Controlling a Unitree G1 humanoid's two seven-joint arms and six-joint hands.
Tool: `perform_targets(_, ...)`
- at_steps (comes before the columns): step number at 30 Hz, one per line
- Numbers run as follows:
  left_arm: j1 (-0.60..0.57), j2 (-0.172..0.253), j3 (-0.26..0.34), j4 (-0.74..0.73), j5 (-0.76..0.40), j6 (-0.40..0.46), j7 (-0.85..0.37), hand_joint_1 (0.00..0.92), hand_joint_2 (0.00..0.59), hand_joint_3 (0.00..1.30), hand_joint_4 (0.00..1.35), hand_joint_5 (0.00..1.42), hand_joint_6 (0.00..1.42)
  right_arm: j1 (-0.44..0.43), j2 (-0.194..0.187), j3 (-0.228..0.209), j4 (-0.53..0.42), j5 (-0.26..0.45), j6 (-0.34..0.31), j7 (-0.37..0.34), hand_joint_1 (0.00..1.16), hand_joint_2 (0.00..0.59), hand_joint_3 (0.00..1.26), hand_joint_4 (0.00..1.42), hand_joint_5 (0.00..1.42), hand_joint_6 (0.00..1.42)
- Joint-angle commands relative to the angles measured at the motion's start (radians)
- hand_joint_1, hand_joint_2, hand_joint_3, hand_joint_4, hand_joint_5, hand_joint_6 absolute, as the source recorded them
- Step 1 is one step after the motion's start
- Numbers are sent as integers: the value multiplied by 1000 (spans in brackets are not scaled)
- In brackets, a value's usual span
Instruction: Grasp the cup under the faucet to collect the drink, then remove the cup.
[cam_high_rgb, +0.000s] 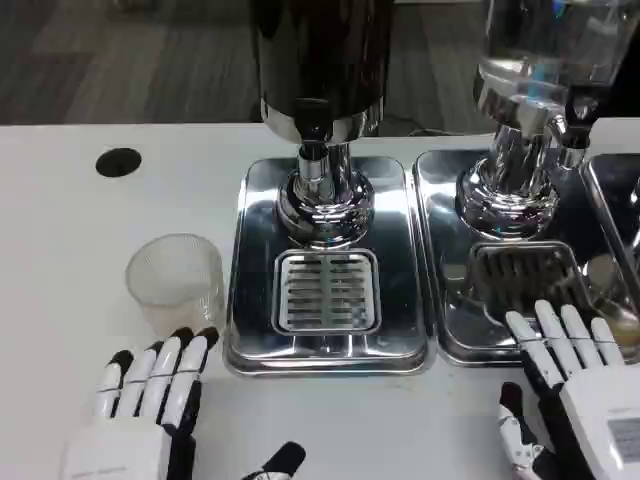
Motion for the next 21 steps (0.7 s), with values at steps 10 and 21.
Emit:
perform_targets(10,25,14,14,-34,-13,-8,-6,0,132,138,0,117,63,9,5,-5,-35,-12,15,-10,219,586,105,0,0,0)
perform_targets(21,53,13,78,-140,-57,-29,-3,0,36,70,0,118,76,56,8,-39,-90,4,20,-15,221,586,107,0,0,0)
